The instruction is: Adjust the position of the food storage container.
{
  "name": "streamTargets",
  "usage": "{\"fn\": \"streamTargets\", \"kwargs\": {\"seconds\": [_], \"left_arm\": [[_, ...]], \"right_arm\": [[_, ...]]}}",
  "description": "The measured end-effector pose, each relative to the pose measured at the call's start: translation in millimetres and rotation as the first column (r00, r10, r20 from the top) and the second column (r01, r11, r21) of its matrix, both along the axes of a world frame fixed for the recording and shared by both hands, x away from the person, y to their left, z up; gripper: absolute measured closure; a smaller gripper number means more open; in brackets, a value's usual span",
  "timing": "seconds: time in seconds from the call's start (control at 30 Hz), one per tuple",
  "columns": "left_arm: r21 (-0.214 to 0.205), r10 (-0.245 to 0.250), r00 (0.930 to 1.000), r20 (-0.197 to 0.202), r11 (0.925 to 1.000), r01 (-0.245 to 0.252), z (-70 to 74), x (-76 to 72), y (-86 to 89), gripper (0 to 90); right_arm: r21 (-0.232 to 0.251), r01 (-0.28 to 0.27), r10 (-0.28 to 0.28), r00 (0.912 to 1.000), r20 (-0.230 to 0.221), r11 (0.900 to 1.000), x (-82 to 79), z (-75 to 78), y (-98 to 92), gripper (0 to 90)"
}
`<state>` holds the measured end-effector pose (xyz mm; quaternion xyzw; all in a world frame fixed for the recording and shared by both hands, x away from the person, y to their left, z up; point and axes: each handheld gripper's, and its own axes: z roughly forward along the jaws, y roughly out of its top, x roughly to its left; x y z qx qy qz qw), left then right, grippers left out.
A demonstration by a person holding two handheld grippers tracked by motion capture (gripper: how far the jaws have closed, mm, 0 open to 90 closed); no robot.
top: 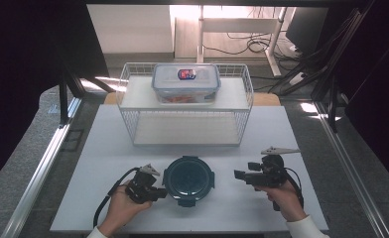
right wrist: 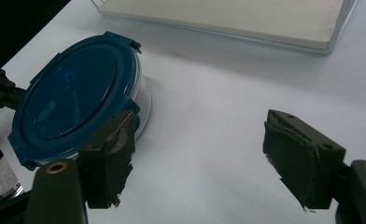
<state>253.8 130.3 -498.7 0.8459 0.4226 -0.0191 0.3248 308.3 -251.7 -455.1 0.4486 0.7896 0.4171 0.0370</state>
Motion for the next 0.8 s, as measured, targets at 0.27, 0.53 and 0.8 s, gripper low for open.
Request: {"fn": "streamTargets", "kwargs": {"seconds": [0.27, 0.53, 0.8], "left_arm": [[0.017, 0.030, 0.9986, 0.044, 0.9994, -0.031, 4.0, -10.0, 13.2, 89.9], [-0.059, 0.132, 0.9803, 0.147, 0.9904, -0.125, 22.5, -10.2, 41.1, 84.2], [-0.124, 0.204, 0.9659, 0.160, 0.9749, -0.185, 27.2, -6.7, 54.5, 58.7]], "right_arm": [[0.026, -0.017, 0.017, 0.9997, 0.017, 0.9995, -6.2, 9.1, 2.0, 24.5], [0.024, -0.024, 0.024, 0.9994, 0.026, 0.9994, -7.7, 10.2, 3.3, 24.5], [0.002, -0.049, 0.049, 0.9984, 0.030, 0.9988, -10.4, 8.9, 10.2, 24.2]]}}
